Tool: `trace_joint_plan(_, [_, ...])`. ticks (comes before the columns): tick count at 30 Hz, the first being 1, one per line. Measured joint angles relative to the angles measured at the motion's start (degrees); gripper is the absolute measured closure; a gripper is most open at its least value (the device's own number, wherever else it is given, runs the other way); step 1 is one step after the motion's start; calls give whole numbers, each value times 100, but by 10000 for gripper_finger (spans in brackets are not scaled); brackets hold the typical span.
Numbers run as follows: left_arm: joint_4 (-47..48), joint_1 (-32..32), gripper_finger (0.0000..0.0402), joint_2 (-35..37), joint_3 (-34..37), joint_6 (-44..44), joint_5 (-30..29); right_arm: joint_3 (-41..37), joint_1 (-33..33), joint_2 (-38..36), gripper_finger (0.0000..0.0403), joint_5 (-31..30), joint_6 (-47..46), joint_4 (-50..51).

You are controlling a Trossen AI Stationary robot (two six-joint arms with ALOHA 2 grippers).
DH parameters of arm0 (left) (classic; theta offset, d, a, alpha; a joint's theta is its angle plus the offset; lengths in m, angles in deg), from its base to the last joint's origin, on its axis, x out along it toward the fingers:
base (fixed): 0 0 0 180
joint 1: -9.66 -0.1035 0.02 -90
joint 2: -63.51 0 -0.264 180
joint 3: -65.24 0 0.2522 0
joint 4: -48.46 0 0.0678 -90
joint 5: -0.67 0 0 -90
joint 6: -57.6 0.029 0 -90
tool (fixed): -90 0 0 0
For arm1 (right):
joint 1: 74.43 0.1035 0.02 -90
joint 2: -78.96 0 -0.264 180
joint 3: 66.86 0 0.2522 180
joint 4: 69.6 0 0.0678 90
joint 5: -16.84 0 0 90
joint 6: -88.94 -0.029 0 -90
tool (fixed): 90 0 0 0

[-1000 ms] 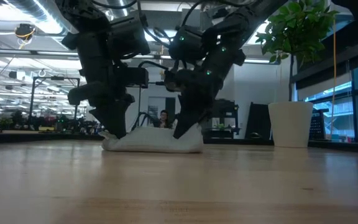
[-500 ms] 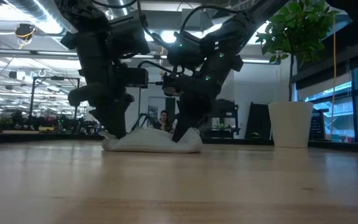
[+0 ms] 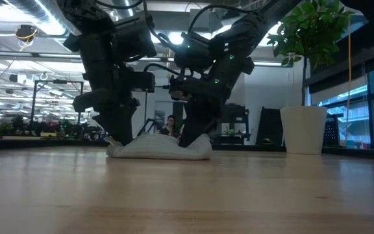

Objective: Roll microfiber towels into tight, uniform cylinder then place into a basket
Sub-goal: Roll the gray towel, then put the rolled gray towel into the bin

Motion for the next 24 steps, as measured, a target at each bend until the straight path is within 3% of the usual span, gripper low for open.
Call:
trace_joint_plan(6, [-5,-2,330,1,0,0,3,1,-1,-26,240,18,57,26])
trace_joint_plan(13, [-21,-7,324,1,0,0,24,586,-76,-57,238,17,286,1171])
trace_joint_plan(24, [-36,-2,327,3,-2,2,-125,1738,56,-76,237,-1156,326,3335])
